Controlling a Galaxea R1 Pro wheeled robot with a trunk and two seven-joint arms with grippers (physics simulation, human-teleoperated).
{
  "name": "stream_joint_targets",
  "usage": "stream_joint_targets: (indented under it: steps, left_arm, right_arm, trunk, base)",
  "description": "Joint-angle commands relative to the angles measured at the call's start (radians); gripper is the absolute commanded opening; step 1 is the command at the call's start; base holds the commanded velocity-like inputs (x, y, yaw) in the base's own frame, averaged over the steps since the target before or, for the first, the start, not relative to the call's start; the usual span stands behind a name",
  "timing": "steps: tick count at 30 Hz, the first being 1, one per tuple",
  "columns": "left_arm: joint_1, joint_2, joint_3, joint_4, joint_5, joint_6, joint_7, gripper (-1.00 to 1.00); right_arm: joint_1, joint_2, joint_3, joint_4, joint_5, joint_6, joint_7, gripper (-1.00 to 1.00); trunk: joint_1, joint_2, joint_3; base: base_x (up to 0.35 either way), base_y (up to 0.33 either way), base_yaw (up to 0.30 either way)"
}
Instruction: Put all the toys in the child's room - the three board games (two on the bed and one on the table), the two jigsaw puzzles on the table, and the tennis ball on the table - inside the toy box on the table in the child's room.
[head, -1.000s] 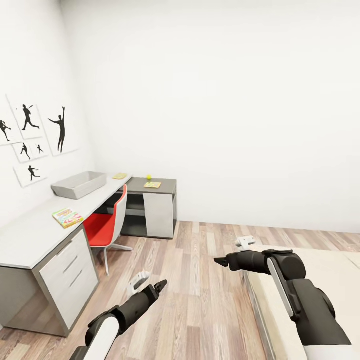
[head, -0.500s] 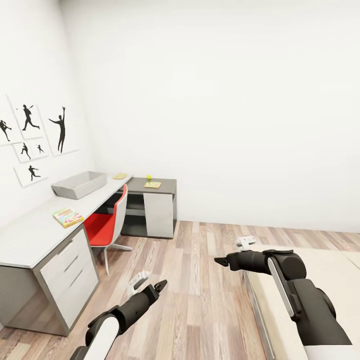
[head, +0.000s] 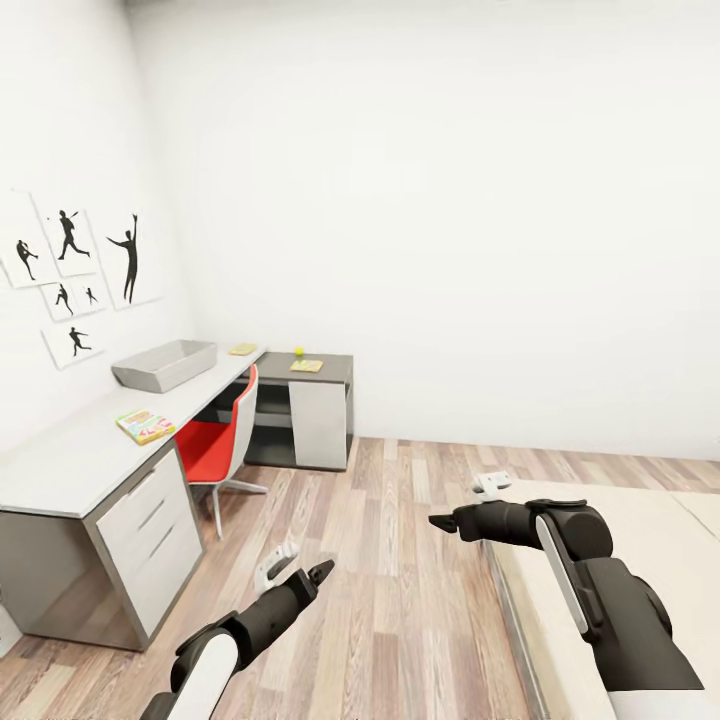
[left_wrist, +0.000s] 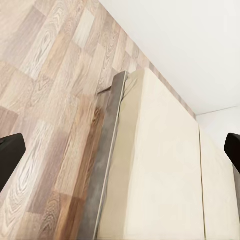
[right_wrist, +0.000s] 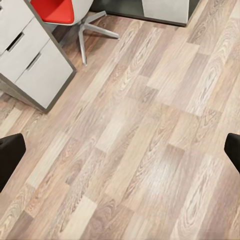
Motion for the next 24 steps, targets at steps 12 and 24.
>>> stream_joint_targets:
  steps: [12, 24]
  left_arm:
    - [0.000, 0.000, 0.000, -0.001, 0.010, 0.002, 0.009, 1.00]
    - [0.000, 0.000, 0.000, 0.000, 0.010, 0.001, 0.009, 1.00]
  right_arm:
    - [0.000, 0.000, 0.001, -0.001, 0.006, 0.003, 0.005, 1.00]
    - [0.000, 0.000, 0.000, -0.001, 0.005, 0.003, 0.005, 1.00]
  trunk:
    - [0.000, -0.001, -0.001]
    - [0.000, -0.001, -0.001]
  base:
    - [-0.044, 0.000, -0.003]
    - [-0.008, 0.000, -0.153]
